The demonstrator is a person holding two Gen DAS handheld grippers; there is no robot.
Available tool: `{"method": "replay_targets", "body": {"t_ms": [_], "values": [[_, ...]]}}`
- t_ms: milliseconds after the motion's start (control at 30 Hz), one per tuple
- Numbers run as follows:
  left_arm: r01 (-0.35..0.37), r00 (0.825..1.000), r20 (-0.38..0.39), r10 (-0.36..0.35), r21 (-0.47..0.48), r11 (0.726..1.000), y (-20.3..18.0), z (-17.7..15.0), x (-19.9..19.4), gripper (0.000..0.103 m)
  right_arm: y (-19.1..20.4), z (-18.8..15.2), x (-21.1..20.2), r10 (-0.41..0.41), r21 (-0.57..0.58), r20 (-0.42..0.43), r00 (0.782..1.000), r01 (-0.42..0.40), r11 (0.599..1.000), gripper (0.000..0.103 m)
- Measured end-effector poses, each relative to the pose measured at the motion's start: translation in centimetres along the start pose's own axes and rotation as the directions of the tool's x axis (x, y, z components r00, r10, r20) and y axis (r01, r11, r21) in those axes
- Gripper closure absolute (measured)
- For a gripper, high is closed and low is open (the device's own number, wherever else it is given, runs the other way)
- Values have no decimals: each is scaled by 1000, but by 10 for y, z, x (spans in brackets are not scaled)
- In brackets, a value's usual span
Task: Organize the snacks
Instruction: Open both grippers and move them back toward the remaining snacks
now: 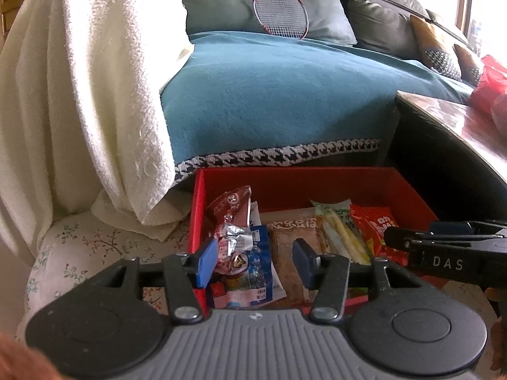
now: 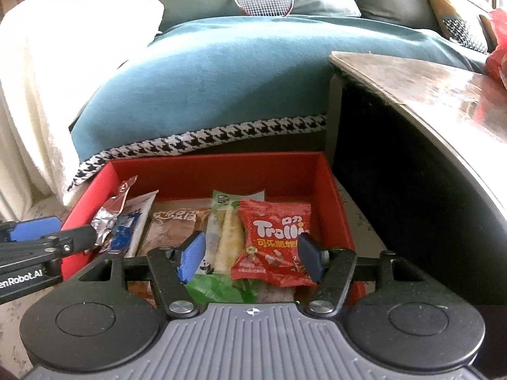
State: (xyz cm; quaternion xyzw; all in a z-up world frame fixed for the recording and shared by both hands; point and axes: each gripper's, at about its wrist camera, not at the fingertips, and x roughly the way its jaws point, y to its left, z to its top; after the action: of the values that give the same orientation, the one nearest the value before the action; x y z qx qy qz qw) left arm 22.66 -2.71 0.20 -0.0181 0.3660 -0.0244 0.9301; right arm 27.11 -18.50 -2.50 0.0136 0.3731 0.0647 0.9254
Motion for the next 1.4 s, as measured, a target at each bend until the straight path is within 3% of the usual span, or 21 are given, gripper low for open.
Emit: {"method": "replay_targets", "body": {"t_ms": [567, 833, 967, 1133, 1400], "values": [[24, 999, -25, -23, 17, 1000, -9, -17, -19, 54, -2, -24, -22, -1, 21, -23, 1000, 2, 1000, 30], [75, 993, -92, -74, 7, 997, -13, -42, -30, 53, -3, -42, -46, 2, 35, -19, 1000, -2, 999, 27], [132, 978, -161, -130, 2, 991, -23, -60, -34, 53, -6, -53, -62, 5, 47, -19, 1000, -4, 999, 27], [189, 954, -222, -201, -74, 979, -26, -73, -38, 50, -17, -68, -86, 5, 59, -26, 1000, -3, 998, 25], [163, 927, -295, -233, -244, 956, -27, -89, -38, 48, -35, -71, -104, 44, 91, -5, 999, -43, 995, 23]]}}
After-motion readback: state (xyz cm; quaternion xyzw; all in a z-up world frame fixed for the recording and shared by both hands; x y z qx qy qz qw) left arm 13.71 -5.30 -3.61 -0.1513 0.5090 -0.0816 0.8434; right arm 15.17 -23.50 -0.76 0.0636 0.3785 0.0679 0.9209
